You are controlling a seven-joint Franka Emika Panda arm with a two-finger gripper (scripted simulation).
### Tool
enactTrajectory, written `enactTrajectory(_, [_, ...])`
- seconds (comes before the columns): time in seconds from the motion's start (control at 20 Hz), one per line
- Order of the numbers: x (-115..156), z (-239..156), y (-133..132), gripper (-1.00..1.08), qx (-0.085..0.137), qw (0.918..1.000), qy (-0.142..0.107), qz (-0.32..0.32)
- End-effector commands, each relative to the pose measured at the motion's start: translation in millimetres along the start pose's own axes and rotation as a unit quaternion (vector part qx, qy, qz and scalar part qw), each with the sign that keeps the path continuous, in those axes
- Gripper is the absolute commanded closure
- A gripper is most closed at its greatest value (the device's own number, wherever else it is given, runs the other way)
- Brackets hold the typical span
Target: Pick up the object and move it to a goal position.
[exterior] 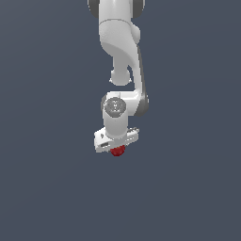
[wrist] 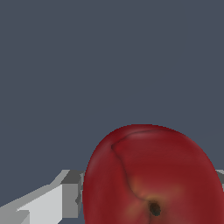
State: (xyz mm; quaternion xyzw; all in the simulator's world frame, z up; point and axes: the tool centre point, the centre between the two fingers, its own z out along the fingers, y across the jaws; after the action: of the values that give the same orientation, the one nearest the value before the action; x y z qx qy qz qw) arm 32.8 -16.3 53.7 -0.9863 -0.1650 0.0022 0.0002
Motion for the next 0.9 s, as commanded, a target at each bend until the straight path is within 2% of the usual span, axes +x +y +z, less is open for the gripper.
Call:
enactTrajectory(0.0, [-4, -7, -5, 1.08, -0.001, 1.0, 0.002, 0.0])
enactTrajectory(0.85, [-72, -76, -77, 1.08, -0.001, 1.0, 0.002, 0.0])
